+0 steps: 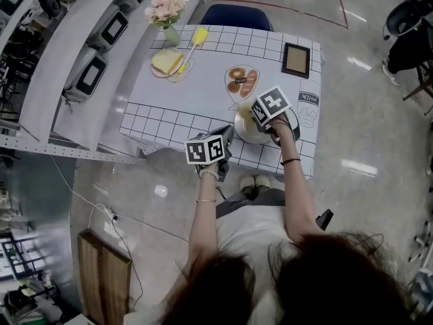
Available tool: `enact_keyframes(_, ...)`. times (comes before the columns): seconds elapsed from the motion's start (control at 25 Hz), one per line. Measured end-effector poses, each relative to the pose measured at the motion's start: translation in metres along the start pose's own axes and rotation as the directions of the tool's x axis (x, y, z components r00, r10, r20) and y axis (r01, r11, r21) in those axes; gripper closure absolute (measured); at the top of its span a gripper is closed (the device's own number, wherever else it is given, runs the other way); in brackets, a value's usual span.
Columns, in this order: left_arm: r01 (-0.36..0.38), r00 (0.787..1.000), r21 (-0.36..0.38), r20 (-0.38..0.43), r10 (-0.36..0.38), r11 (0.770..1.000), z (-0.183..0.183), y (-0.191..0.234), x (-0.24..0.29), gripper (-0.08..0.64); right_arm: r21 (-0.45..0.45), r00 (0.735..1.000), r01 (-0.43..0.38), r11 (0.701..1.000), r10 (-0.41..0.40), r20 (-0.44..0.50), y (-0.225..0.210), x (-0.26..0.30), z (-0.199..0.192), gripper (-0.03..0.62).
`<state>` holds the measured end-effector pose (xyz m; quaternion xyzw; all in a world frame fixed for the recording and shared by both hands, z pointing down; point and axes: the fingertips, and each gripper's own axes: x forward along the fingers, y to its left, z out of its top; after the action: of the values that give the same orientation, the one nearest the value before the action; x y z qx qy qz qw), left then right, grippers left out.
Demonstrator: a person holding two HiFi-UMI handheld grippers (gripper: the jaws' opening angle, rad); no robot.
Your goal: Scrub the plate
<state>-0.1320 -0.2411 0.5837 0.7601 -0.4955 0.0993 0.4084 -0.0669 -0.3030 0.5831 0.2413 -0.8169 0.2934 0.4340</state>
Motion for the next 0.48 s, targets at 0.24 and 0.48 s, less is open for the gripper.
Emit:
enact_keyframes(0.24,0.007,1.000,0.000,0.007,-0.007,1.000,0.0009,-0.0026,0.0027,0.549,0.024,1.000,0.001,1.000,-0.001,0.020,-0.0031,0.0004,0.0001,0.512)
enact_keyframes(0.48,0.003,0.998,0.031,0.060,-0.005,1.000,0.0093,-0.0068,0.0021,0.549,0.025,0.998,-0.037,0.999,0.035,0.051,-0.0034,0.0006,-0.0020,0.512)
